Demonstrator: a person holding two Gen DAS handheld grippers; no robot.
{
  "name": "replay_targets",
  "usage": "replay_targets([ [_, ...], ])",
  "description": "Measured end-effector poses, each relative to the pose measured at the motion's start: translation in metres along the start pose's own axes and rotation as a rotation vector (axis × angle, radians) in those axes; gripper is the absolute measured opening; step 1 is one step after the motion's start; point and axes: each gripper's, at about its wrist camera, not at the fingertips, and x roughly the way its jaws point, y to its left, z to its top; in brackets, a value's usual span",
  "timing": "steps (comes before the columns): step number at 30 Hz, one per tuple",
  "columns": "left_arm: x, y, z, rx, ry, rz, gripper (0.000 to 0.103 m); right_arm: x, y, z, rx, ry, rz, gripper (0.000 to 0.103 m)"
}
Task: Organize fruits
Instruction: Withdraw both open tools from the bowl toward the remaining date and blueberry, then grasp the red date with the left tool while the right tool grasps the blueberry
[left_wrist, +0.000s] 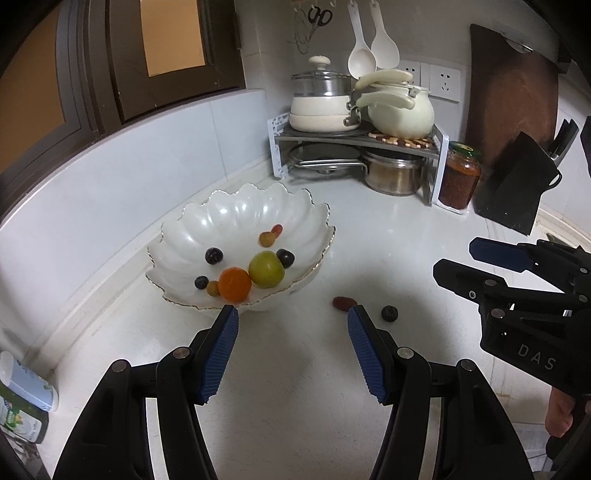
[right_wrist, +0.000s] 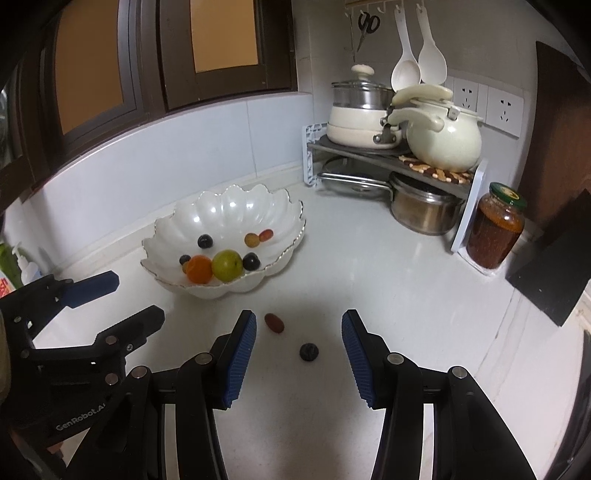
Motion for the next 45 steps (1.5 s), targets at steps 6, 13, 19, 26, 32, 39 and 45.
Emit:
replay_targets([
  [6, 0.010, -0.002, -0.007, 0.011, -0.003, -0.033, 0.060, 0.009, -0.003, -0.008, 0.012, 0.016, -0.008, 0.050],
  [13, 0.028, -0.008, -0.014, 0.053, 0.009, -0.059, 0.057, 0.024, -0.007, -0.019, 0.024, 0.044, -0.011, 0.049],
  [19, 0.045, -0.011, -0.018, 0.076, 0.020, -0.078, 0.056, 0.038, -0.012, -0.024, 0.036, 0.063, -0.012, 0.049],
  [26, 0.066, -0.014, -0.018, 0.103, 0.032, -0.085, 0.052, 0.056, -0.017, -0.029, 0.043, 0.088, -0.013, 0.049],
  [32, 0.084, -0.018, -0.019, 0.121, 0.047, -0.102, 0.049, 0.072, -0.023, -0.033, 0.054, 0.111, -0.009, 0.048],
  [39, 0.103, -0.023, -0.019, 0.147, 0.054, -0.119, 0.047, 0.087, -0.025, -0.039, 0.041, 0.119, 0.003, 0.046],
  [45, 0.115, -0.029, -0.019, 0.170, 0.063, -0.135, 0.045, 0.098, -0.027, -0.044, 0.047, 0.127, 0.033, 0.044],
])
